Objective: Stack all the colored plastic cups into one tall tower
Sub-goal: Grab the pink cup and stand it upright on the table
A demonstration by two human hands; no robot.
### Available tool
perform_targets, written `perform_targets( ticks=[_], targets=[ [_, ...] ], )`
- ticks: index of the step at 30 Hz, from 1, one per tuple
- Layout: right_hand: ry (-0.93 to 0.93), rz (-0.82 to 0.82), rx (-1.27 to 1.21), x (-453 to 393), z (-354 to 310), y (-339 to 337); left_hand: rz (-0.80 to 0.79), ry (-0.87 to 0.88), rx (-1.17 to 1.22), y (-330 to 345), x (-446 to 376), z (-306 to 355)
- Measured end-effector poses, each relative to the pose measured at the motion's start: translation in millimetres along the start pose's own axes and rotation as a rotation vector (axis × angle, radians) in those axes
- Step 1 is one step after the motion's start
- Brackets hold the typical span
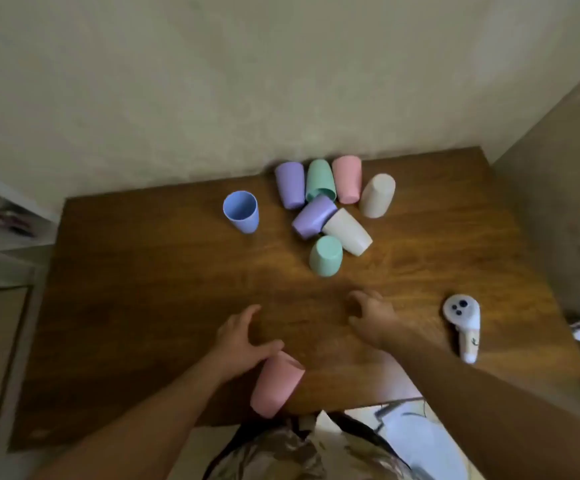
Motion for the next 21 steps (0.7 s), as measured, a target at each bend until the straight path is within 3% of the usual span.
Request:
perform_targets(
  ticks=[3, 6, 9, 12, 21],
  targets=[
    [-0.011, 0.041, 0.043, 1, 2, 8, -0.161, 0.13, -0.286, 19, 7, 19],
    [-0.032, 0.071, 0.047, 10, 5, 19, -0.164, 0.14, -0.293, 46, 17, 15],
    [-0.023, 0.074, 0.033, 8, 2, 19, 0.007, 0.11, -0.147, 28, -2, 23],
    [-0.042, 0.091, 0.06, 1, -4, 17, 0.212, 0.185, -0.13, -5, -32, 44],
    [-0.147, 0.27, 0.215, -40, 1, 13, 0.547, 0.482, -0.493, -28, -78, 70]
  ],
)
Point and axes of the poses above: each hand's wrist, its own x-axis away from the middle knuckle, its own y-axis out of the palm, z = x × y, the point moved 4 cm from there along -x, towards the middle knuckle, and after that the axes turned 1 degree about -x, right-handed, at the moved point
